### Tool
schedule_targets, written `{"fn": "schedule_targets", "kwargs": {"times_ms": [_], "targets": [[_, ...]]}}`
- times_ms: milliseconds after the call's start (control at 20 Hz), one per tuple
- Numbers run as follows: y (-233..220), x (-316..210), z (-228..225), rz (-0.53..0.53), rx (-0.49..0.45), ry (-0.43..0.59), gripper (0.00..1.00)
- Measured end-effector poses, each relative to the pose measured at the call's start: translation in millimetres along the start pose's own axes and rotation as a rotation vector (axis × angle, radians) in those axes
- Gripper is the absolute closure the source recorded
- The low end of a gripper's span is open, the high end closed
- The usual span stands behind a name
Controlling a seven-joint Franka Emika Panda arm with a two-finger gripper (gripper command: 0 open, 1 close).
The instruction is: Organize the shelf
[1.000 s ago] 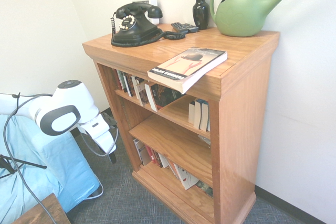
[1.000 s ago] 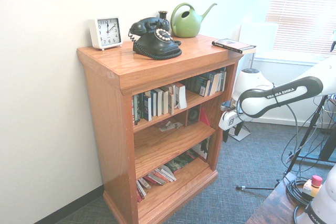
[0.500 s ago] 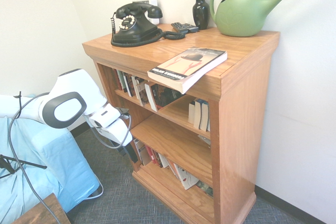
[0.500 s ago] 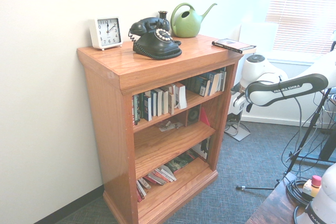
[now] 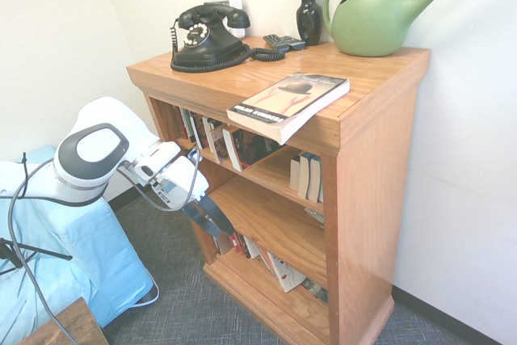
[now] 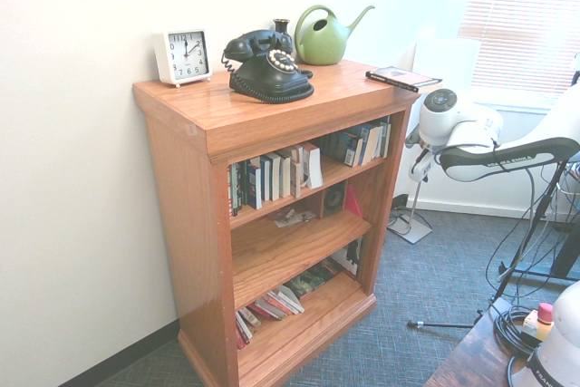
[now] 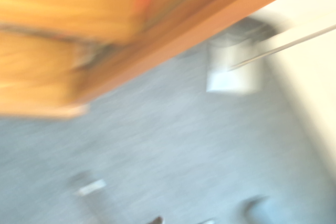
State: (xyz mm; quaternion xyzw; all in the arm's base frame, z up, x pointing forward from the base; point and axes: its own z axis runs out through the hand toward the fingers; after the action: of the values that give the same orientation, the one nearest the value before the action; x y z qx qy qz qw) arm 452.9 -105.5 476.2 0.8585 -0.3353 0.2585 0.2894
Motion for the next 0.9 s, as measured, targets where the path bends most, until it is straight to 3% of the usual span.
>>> {"fn": "schedule_targets", "kwargs": {"times_ms": [250, 500, 900], "targets": [[29.1, 22.1, 0.3, -0.007, -0.106, 0.260, 0.00], [48.6, 36.8, -18.9, -0.059, -0.150, 0.468, 0.00], [60.9, 48.0, -42.4, -0.188, -0.161, 0.699, 0.00]]}}
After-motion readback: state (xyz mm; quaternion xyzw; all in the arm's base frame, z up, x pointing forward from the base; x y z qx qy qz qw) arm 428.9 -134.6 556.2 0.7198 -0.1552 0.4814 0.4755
